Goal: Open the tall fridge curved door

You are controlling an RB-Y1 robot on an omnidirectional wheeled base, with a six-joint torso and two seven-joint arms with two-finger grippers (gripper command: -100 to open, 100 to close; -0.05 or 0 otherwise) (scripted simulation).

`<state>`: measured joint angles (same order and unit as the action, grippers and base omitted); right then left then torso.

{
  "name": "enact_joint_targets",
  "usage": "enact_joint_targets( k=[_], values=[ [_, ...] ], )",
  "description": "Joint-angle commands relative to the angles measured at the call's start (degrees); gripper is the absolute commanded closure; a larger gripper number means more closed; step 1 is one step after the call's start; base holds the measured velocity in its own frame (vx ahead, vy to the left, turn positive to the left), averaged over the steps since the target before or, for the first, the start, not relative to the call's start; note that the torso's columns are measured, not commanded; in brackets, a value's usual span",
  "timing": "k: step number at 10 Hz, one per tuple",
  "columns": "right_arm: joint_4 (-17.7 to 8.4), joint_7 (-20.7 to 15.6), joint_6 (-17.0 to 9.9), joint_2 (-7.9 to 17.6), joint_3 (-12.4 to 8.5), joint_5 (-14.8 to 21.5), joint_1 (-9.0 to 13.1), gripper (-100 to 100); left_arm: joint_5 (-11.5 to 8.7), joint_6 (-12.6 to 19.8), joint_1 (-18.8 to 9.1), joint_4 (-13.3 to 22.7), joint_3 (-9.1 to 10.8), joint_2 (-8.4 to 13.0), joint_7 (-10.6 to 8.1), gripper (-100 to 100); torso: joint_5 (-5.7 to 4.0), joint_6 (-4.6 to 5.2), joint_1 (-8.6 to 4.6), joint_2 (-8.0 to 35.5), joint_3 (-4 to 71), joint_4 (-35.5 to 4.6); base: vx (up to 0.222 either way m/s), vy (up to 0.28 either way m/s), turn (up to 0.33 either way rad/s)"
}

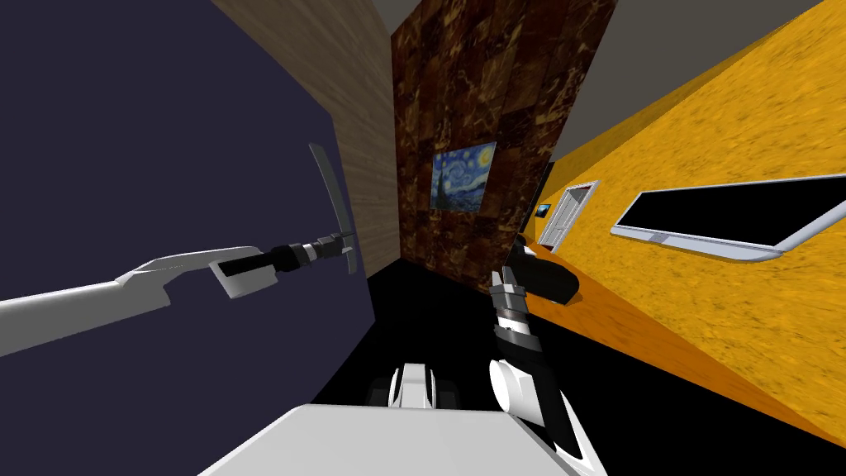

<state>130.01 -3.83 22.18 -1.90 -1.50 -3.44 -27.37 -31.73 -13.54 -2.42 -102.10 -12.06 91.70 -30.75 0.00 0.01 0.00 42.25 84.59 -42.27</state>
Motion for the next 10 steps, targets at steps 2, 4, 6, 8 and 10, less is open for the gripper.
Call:
enact_joint_targets(
  k=[2, 4, 6, 8, 10],
  values=[
    [0.00, 0.00, 0.00, 0.00, 0.00, 0.00, 0.00, 0, -1.58, 0.56, -0.51, 1.93, -0.29, 5.69, -0.04, -100, -0.01, 0.00, 0.01, 0.05, -0.03, -0.02, 0.029, 0.028, -0.048],
    [0.00, 0.00, 0.00, 0.00, 0.00, 0.00, 0.00, 0, -2.45, 0.87, -1.05, 3.32, -0.76, 8.63, -0.05, -100, 0.00, 0.00, 0.01, 0.04, -0.03, -0.02, 0.026, 0.027, -0.054],
    [0.00, 0.00, 0.00, 0.00, 0.00, 0.00, 0.00, 0, -3.28, 1.16, -1.56, 4.64, -1.21, 11.43, -0.05, -100, -0.01, 0.00, -0.01, 0.02, -0.01, -0.01, 0.025, 0.023, -0.045],
    [0.00, 0.00, 0.00, 0.00, 0.00, 0.00, 0.00, 0, -4.05, 1.43, -2.04, 5.87, -1.63, 14.09, -0.05, -100, -0.01, 0.00, 0.01, 0.02, -0.01, -0.01, 0.028, 0.026, -0.042],
    [0.00, 0.00, 0.00, 0.00, 0.00, 0.00, 0.00, 0, -4.77, 1.68, -2.49, 7.00, -2.02, 16.59, -0.06, -100, -0.01, 0.00, 0.00, 0.03, -0.01, -0.01, 0.024, 0.024, -0.044]
  ],
)
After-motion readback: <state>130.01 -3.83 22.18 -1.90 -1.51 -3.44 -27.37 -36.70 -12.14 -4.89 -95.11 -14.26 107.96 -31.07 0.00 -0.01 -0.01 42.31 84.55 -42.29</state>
